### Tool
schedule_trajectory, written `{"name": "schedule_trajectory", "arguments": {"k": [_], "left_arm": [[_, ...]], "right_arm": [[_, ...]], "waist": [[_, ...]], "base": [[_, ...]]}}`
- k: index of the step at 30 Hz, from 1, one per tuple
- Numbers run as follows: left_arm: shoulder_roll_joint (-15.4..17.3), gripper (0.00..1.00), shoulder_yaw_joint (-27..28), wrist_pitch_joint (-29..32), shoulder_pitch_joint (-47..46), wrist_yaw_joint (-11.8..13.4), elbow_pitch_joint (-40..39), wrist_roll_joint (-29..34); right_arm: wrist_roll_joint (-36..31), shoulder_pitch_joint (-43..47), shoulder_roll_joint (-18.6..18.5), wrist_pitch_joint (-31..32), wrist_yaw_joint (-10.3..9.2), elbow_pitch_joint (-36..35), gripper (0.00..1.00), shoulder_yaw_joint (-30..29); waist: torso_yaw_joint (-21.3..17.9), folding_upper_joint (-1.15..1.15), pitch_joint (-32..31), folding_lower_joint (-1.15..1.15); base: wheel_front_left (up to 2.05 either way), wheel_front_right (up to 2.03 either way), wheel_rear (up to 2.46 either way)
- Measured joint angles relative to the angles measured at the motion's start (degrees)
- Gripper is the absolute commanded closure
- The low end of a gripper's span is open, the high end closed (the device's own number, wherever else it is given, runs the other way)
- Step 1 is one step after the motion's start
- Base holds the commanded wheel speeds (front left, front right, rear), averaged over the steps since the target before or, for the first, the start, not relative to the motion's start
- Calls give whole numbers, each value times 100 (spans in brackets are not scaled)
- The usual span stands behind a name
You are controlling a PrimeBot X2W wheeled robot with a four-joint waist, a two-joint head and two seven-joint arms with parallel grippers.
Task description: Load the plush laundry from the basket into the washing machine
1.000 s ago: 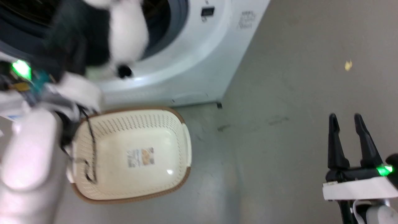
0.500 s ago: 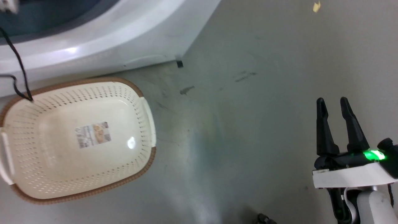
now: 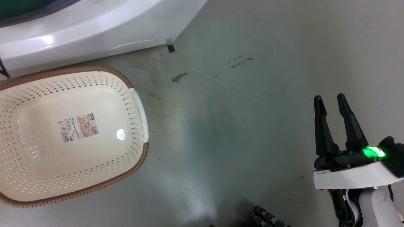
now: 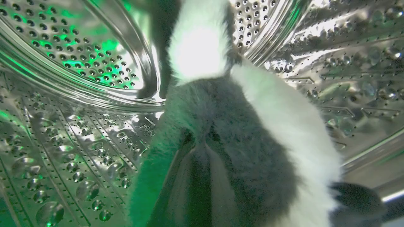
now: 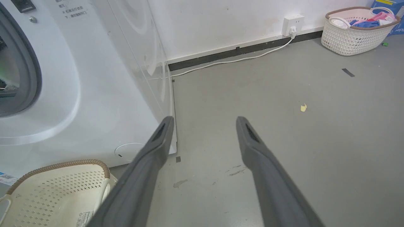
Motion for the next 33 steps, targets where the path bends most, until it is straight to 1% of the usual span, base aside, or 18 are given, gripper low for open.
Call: {"name": "schedule_trajectory", "arguments": {"k": [3,4,5,6,12,18,22,24,27,29,33], "left_arm": [[-22,100,-53,-124,-34,-21,187,-3],[-30,70,-53,-178,-36,-13,259,-4],[-43,52,-56,-246,-36,4,322,-4],[-63,0,-54,-316,-34,34,394,-15],[-265,0,-71,-781,264,35,821,-168],[-622,0,-4,-1526,998,-25,1169,-491],[-956,0,-10,-1788,1699,-118,1173,-656],[-1092,0,-31,-1825,2080,-147,1009,-694],[-1194,0,-126,-1835,2752,-157,279,-593],[-1324,0,-54,-1835,3247,-62,-226,-644],[-1523,0,16,-1834,4327,34,-1083,-677]], "right_arm": [[-1,-43,0,0,0,9,0,-5],[-2,-68,0,0,0,9,0,-13],[-13,-84,0,0,0,9,0,-29],[-37,-85,0,0,0,10,0,-49],[-305,-76,0,0,0,-7,0,-257],[-678,8,-1,0,0,-35,0,-467],[-898,198,-1,0,0,-51,0,-555],[-981,312,-1,0,0,-62,0,-573],[-1104,525,-1,0,0,-66,0,-611],[-1180,654,-2,0,0,-62,0,-606],[-1248,850,0,0,0,-44,0,-545]], "waist": [[30,0,-31,0],[41,0,-55,0],[54,0,-83,0],[68,0,-118,0],[224,0,-480,0],[471,0,-1109,0],[684,0,-1642,-1],[810,0,-1925,-1],[1022,0,-2342,-2],[1183,0,-2607,-3],[1514,0,-3107,-3]], "base": [[0,0,0],[0,0,0],[0,0,0],[0,0,0],[0,0,0],[0,0,0],[0,0,0],[0,0,0],[0,0,0],[0,0,0],[0,0,0]]}}
